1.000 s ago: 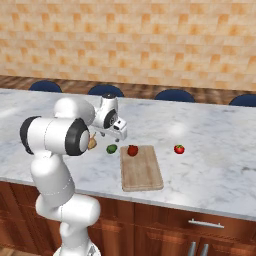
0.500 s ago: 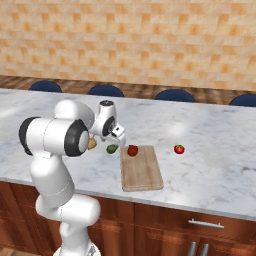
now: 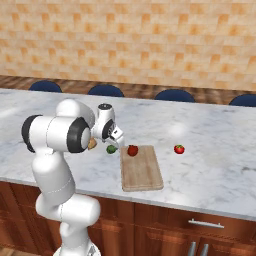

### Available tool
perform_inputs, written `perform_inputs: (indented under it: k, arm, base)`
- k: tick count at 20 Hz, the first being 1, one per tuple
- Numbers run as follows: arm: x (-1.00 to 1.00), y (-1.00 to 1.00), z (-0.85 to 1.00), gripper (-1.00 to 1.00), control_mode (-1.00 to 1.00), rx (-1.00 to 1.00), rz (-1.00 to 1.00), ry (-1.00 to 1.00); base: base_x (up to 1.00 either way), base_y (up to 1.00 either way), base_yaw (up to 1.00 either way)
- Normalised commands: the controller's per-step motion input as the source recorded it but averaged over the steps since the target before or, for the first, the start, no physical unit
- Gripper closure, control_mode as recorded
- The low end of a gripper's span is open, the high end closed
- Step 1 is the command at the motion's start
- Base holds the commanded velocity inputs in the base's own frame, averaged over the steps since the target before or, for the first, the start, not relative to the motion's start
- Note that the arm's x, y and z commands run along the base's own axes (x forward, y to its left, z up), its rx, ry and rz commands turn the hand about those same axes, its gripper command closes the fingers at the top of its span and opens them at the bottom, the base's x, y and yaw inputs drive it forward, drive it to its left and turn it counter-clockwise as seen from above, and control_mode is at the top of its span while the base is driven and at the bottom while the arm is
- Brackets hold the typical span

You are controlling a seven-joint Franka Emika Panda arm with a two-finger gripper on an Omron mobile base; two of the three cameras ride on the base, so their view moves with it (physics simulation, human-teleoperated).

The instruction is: Place the avocado, onion, tomato, and bell pepper on the cutting board.

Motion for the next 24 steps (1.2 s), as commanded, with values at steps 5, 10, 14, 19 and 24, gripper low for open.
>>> perform_inputs:
  k: [5,10,14,19,24]
  arm:
    - [0.17,0.0,-0.22,-1.0,-1.0,0.0,-0.08,0.0]
    - [0.13,0.0,-0.2,-1.0,-1.0,0.0,-0.07,0.0]
    - [0.03,-0.01,-0.12,-1.0,-1.0,0.0,-0.07,0.0]
    - [-0.07,0.0,-0.01,-1.0,-1.0,0.0,-0.03,0.0]
    - [-0.21,0.0,0.01,-1.0,-1.0,0.0,0.0,0.0]
  base:
    - [0.0,0.0,0.0]
    - [0.0,0.0,0.0]
    - [0.0,0.0,0.0]
    - [0.0,0.0,0.0]
    - [0.0,0.0,0.0]
